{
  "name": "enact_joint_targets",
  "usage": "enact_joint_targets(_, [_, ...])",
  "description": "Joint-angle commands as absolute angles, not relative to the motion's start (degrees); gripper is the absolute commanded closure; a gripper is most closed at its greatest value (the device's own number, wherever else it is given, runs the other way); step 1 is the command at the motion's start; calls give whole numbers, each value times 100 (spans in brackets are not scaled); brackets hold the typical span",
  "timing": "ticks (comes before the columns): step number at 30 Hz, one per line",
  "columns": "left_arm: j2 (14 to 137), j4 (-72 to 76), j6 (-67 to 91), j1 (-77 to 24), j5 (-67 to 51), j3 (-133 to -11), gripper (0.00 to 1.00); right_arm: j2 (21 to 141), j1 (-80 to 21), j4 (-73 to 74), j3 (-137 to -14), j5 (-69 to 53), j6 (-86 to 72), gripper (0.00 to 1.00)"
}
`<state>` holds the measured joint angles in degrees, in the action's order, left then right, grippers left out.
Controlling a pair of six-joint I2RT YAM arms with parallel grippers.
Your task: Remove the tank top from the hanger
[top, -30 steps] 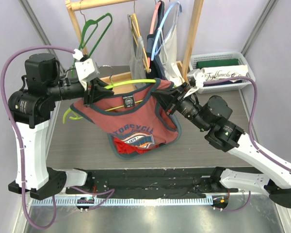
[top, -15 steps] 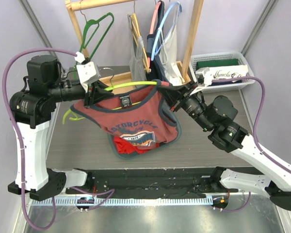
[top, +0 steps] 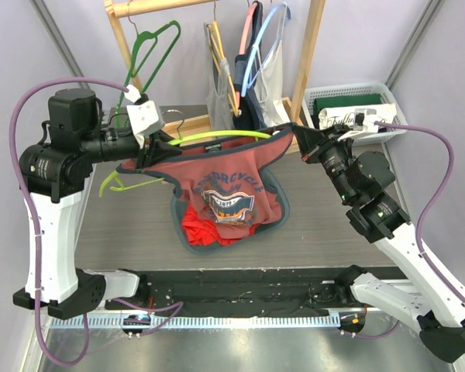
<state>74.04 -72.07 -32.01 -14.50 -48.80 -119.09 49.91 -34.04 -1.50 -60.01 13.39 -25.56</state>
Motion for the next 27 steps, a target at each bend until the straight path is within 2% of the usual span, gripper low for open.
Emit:
enact_joint_targets(1, [7304,-7163,-3261,-1441,-4913,-12173,100,5001,-2875,-106,-5767,1196,-3006,99])
enact_joint_targets(9, [7391,-7066,-3191,-1441,-4825,-12305,100,4729,-2698,-132,-5212,-279,-2480,99])
enact_joint_targets(15, [7576,-6970,-3067,-1441,-5010,-12454,100,4623,-2690,412,-5571,-1045,-1680,97])
enact_joint_targets(16, [7594,-6961,-3041,-1441,-5036,-12463,100,4632,-2689,465,-5729,-1124,-1635,88])
enact_joint_targets(17, [7594,-6970,-3032,-1441,-5054,-12454,100,4632,-2681,492,-5783,-1369,-1670,68])
enact_joint_targets(18, [7594,-6961,-3024,-1441,-5062,-12454,100,4623,-2681,492,-5809,-1528,-1722,60])
enact_joint_targets(20, [7576,-6970,-3024,-1441,-5045,-12445,100,4658,-2681,370,-5827,-2001,-1932,50])
enact_joint_targets(27, [7532,-6987,-3032,-1441,-5071,-12428,100,4798,-2681,-1097,-5134,-2663,-3338,46])
